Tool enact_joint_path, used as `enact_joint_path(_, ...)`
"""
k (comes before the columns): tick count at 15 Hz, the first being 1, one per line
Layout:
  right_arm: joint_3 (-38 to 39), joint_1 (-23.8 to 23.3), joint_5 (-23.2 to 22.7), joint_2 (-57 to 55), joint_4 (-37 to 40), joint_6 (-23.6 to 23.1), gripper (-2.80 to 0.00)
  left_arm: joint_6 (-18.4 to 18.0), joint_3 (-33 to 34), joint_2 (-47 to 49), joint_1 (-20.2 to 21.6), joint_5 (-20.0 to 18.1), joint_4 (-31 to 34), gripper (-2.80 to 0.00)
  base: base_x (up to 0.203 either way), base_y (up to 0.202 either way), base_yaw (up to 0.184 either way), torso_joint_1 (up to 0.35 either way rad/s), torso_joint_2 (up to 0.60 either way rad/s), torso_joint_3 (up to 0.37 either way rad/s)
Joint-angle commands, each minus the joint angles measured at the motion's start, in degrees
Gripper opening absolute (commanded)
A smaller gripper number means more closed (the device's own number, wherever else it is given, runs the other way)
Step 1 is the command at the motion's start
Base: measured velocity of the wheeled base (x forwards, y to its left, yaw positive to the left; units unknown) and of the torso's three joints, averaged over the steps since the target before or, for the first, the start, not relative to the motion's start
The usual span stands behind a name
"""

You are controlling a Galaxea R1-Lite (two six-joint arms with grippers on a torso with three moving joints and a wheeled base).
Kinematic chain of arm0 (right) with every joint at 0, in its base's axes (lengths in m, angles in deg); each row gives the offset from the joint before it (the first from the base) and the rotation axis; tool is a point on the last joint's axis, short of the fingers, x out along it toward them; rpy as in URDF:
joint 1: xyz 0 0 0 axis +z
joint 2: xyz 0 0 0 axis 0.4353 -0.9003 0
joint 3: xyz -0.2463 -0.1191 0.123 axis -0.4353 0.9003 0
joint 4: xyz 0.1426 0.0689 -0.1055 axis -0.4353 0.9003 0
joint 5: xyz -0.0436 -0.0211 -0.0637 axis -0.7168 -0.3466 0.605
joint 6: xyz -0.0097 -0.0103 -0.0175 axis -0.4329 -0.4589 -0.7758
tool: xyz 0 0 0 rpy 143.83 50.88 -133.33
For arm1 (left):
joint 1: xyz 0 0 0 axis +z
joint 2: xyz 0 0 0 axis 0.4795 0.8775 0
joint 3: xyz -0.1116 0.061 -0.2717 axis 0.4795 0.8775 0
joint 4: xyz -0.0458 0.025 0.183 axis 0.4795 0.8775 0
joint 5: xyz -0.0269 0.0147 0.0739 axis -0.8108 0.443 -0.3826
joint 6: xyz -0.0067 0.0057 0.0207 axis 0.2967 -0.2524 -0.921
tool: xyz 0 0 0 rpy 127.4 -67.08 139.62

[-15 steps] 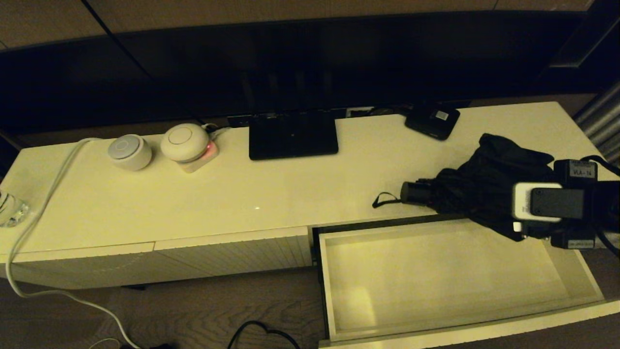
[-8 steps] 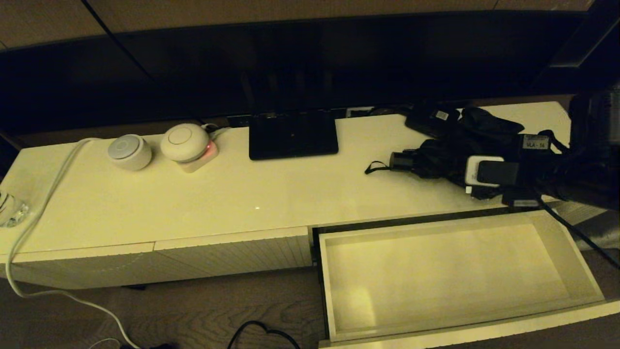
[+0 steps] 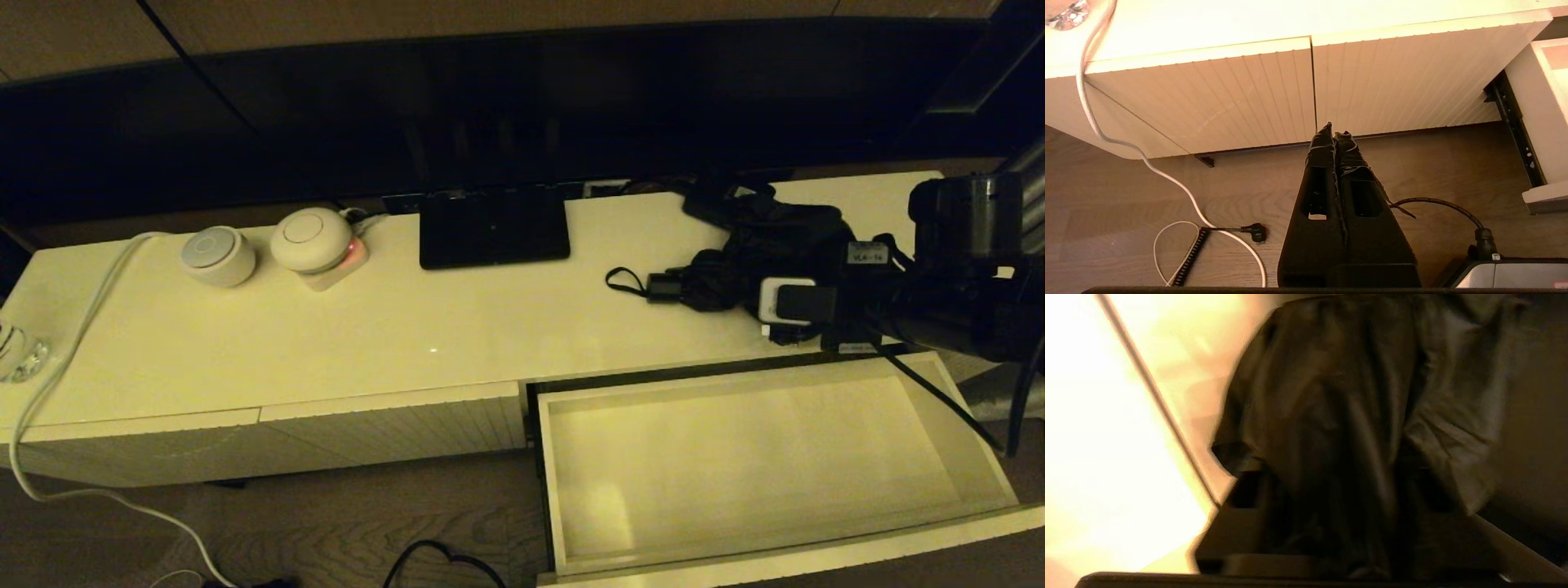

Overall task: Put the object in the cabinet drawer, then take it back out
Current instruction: Take the umbrella out of the drawer and put it on the table

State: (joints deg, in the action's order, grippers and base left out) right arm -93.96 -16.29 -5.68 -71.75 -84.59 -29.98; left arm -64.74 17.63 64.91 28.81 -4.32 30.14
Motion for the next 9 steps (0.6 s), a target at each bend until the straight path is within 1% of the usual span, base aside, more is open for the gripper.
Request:
enact_joint_path(1,-0.7,0.2,0.1,1.5,0.1,-0.5,0.00,0.0,0.2,0.0,0.0,0.0,0.0,-2.80,0.000,0.000,0.000,0.000,0.00,0.000)
enact_joint_path(3,-0.6,0.3,0.0,5.3,1.3,-0.7,0.00,0.0,0.2,0.0,0.0,0.0,0.0,-2.80,0.000,0.000,0.000,0.000,0.00,0.000)
enact_joint_path(5,-0.4,0.5,-0.3,10.2,4.4,-2.4,0.00,0.0,0.2,0.0,0.0,0.0,0.0,-2.80,0.000,0.000,0.000,0.000,0.00,0.000)
enact_joint_path(7,0.5,0.8,-0.5,15.6,12.4,-3.6,0.00,0.0,0.2,0.0,0.0,0.0,0.0,-2.80,0.000,0.000,0.000,0.000,0.00,0.000)
enact_joint_path(9,3.3,1.2,-0.6,20.2,20.4,-3.5,0.00,0.0,0.2,0.0,0.0,0.0,0.0,-2.80,0.000,0.000,0.000,0.000,0.00,0.000)
